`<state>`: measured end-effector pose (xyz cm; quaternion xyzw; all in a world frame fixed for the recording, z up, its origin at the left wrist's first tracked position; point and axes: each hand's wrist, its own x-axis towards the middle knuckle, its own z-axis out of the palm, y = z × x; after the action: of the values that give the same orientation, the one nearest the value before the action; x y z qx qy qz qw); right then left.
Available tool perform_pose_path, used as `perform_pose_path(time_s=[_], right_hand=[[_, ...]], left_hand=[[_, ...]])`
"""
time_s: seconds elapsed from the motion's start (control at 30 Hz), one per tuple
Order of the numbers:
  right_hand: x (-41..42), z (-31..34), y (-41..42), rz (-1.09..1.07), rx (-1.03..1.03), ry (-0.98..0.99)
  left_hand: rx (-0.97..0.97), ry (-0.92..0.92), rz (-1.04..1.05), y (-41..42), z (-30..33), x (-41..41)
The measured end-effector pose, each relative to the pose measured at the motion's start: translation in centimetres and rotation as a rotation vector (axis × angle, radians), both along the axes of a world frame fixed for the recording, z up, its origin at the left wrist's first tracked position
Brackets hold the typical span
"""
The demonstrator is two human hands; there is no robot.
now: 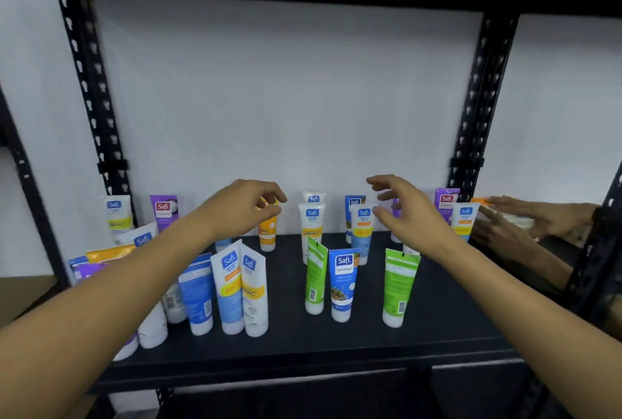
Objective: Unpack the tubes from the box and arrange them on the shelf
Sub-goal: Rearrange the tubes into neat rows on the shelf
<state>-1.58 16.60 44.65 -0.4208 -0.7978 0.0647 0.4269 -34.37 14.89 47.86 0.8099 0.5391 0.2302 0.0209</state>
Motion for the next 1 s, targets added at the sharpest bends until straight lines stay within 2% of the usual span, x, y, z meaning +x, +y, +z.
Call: perform_pose_path(time_s=[0.27,0.53,1.0], right_hand=[[-3.6,-0.4,-3.3,0.025,-0.019,-0.186],[-3.9,-0.6,-3.8,-0.064,-0.130,-0.433],[-4.3,-0.7,-3.7,-0.098,-0.209,-0.498]], left_hand=[[-0.020,-0.002,-0.050,-3.4,-0.4,2.9],[-0.154,0.150,-0.068,-3.6,-1.0,6.5],[-0.161,0.194,-0.061,-3.0,-1.7,7.1]])
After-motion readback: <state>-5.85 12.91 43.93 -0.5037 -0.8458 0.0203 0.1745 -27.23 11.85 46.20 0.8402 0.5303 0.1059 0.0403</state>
